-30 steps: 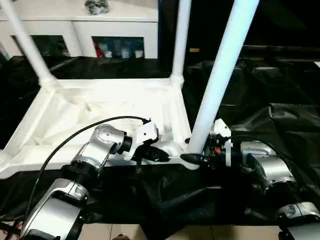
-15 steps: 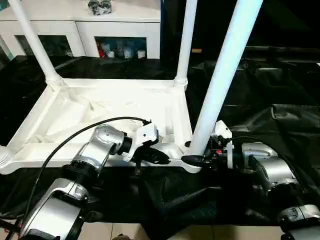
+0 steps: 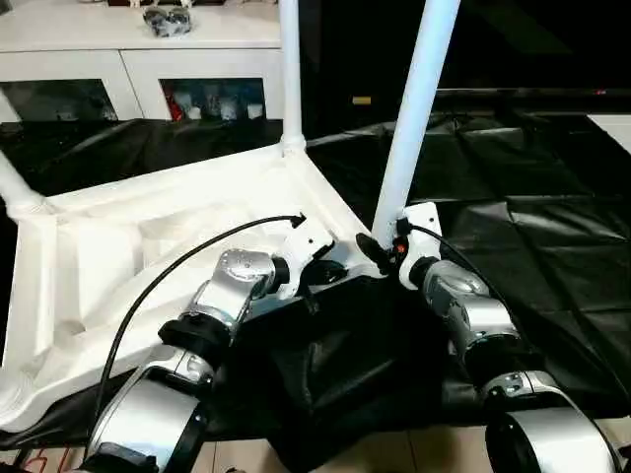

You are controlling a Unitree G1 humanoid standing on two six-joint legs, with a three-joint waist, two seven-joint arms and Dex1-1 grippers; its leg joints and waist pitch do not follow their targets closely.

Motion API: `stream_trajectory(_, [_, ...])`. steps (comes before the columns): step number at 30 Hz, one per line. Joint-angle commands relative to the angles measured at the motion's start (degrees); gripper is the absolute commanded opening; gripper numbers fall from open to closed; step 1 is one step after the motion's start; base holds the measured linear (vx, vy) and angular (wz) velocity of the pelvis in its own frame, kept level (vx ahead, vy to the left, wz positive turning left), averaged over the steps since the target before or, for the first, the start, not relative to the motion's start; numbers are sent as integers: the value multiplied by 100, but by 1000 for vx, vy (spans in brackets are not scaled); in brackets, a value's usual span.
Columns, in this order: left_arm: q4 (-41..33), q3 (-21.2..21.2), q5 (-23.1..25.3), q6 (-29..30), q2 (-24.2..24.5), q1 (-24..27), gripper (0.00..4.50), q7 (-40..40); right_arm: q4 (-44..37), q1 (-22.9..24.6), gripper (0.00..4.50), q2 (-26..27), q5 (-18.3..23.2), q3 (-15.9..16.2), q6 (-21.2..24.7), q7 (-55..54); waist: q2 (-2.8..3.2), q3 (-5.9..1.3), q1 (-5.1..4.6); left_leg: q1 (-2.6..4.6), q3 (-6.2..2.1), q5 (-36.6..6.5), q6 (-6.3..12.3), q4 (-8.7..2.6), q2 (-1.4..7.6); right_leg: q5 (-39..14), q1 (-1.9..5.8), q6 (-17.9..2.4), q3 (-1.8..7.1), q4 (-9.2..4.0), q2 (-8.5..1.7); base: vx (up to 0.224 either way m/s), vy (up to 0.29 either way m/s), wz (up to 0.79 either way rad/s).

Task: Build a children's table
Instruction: Rotate leg to tighten

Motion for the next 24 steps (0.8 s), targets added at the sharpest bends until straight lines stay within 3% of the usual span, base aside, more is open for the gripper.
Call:
stream_trajectory(1, [-232, -190, -98, -66, -355, -113, 0, -110, 389, 76, 324, 448, -38, 331, 205, 307, -19, -312, 21, 45, -31, -1814, 108, -405, 80, -1795, 225, -1122, 150, -419, -225, 0, 0, 0])
stream_trajectory(6, [-244, -270, -48, -198, -182, -57, 0, -380, 379, 47, 361, 284, -166, 465, -62, 528, -12, -311, 19, 46, -24, -1825, 126, -401, 81, -1691, 227, -1189, 150, -408, -228, 0, 0, 0])
stream_trajectory(9, [-285, -359, -17, -271, 58, -4, 0, -787, 129, 184, 361, -4, -209, 689, -305, 1439, -26, -323, 11, 23, -28, -1715, 194, -395, 87, -1512, 259, -1212, 150, -383, -233, 0, 0, 0])
stream_trajectory(13, [-364, -440, -31, -394, 311, 56, 0, -1317, -246, 369, 361, -314, -42, 808, -332, 2419, -15, -349, 78, 15, 2, -1260, 426, -344, 115, -695, 298, -1488, 138, -285, -218, 0, 0, 0])
stream_trajectory(15, [-407, -462, -64, -439, 392, 75, 0, -1527, -338, 410, 361, -424, 15, 833, -291, 2698, -15, -351, 107, 31, 16, -1198, 463, -333, 123, -593, 297, -1585, 130, -268, -216, 0, 0, 0])
stream_trajectory(20, [-535, -581, -184, -579, 671, 146, 0, -2351, -864, 637, 361, -862, 254, 1033, 117, 3876, -19, -331, 186, 54, 26, -1347, 452, -351, 141, -833, 288, -1568, 139, -286, -220, 0, 0, 0])
stream_trajectory(21, [-583, -621, -208, -573, 725, 168, 0, -2542, -988, 694, 337, -938, 292, 1081, 204, 4128, -25, -324, 201, 63, 28, -1416, 421, -361, 151, -935, 279, -1554, 141, -294, -223, 0, 0, 0])
stream_trajectory(24, [-579, -725, -141, -657, 844, 164, 0, -2833, -1228, 799, 329, -1078, 327, 1198, 391, 4580, -25, -315, 256, 83, 32, -1551, 326, -379, 164, -1261, 258, -1450, 155, -321, -242, 0, 0, 0])
